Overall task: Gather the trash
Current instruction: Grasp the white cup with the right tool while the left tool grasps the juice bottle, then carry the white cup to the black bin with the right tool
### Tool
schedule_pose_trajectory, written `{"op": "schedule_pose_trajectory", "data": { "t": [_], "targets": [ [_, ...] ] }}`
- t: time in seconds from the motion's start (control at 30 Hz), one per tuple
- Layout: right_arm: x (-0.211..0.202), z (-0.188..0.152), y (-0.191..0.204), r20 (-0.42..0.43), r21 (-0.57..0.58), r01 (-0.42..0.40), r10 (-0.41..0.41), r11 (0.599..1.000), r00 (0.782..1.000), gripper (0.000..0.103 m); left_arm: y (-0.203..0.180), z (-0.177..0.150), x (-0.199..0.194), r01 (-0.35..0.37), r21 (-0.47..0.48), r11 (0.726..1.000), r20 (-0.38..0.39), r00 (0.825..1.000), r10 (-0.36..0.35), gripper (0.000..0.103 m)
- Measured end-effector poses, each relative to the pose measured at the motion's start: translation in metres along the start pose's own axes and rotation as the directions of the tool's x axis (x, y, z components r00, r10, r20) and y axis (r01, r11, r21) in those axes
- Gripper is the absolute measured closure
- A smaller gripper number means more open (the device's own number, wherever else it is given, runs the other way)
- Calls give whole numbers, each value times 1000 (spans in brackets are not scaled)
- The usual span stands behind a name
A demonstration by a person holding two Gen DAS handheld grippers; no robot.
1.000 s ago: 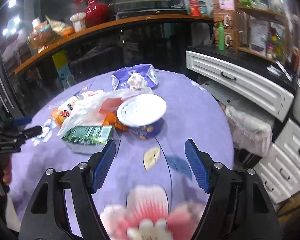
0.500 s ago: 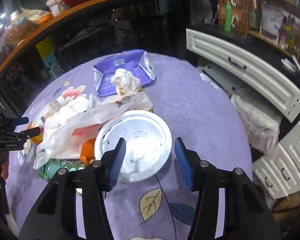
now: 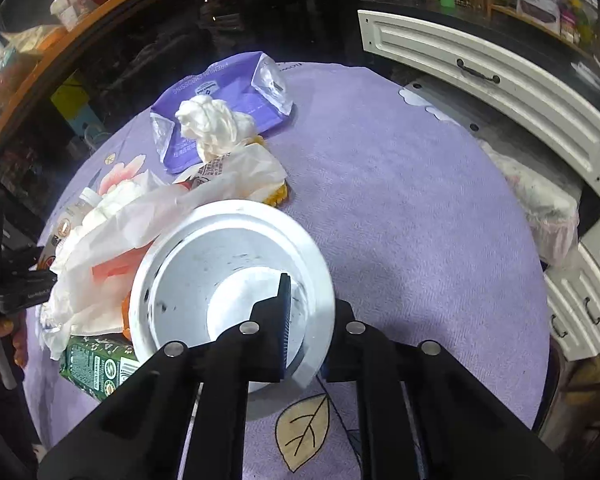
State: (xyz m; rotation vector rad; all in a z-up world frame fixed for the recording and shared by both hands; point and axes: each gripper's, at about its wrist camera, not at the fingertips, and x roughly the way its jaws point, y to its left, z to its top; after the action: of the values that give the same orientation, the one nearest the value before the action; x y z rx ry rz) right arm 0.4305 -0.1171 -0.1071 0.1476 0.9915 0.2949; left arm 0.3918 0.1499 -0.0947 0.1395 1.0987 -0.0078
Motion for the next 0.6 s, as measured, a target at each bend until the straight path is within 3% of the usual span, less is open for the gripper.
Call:
{"op": "schedule_pose_trajectory", "data": {
  "t": [0.37,0.6],
  "targets": [
    [-47,-34,-9,108,-35,14,-11,999,994,93,-2,-46,-38,71,-94,993,123,991,-60,43],
    [-94,-71,-21,180,-30,-5,11,1000,984,93,-18,-85,-75,118,-133,984,225,971,-86,43]
  ]
}}
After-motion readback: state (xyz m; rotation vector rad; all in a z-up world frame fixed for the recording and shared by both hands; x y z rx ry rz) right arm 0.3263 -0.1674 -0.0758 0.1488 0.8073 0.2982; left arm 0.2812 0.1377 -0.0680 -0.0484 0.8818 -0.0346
